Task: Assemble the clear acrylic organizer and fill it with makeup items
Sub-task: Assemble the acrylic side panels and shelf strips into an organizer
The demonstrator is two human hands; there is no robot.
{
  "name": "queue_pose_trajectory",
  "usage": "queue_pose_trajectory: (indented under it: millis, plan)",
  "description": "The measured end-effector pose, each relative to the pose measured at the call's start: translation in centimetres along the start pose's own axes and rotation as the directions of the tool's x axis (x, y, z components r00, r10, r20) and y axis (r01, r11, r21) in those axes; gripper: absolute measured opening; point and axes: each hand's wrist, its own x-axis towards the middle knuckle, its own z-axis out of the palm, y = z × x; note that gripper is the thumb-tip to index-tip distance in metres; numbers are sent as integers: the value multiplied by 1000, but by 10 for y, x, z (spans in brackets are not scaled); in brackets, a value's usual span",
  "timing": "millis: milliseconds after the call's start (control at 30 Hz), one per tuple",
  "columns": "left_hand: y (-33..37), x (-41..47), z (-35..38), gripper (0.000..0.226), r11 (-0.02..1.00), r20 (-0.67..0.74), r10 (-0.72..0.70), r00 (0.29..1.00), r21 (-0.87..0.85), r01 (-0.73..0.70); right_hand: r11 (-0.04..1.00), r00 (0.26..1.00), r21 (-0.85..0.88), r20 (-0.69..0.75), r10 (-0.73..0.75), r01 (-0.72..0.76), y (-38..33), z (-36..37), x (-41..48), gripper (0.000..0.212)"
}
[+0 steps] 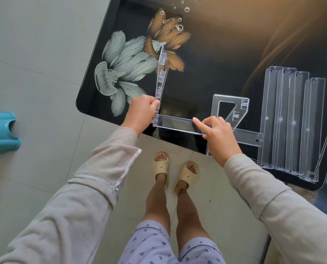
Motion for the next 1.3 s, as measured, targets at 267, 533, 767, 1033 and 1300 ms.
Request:
queue_pose_trajectory:
  millis: [267,533,767,1033,1300]
  plan:
    - [-7,-8,9,22,999,-14,-33,999,25,33,997,1000,-82,8,4,-4,-3,2,0,70]
    - [-15,-20,30,18,972,-208,-206,956,68,224,994,1000,-108,31,4,-1,-7,7,2,73]
    - [-8,-21,35,18,965,-243,-203,948,116,237,993,999,-121,37,-2,7,-6,9,2,72]
    - [-5,-17,32,20,949,-236,-267,934,101,297,996,956,-88,-293,-17,-9,-9,6,-12,56]
    - [-11,-14,30,21,948,-281,-294,914,37,316,938,808,325,-515,285,-124,14,19,-73,10]
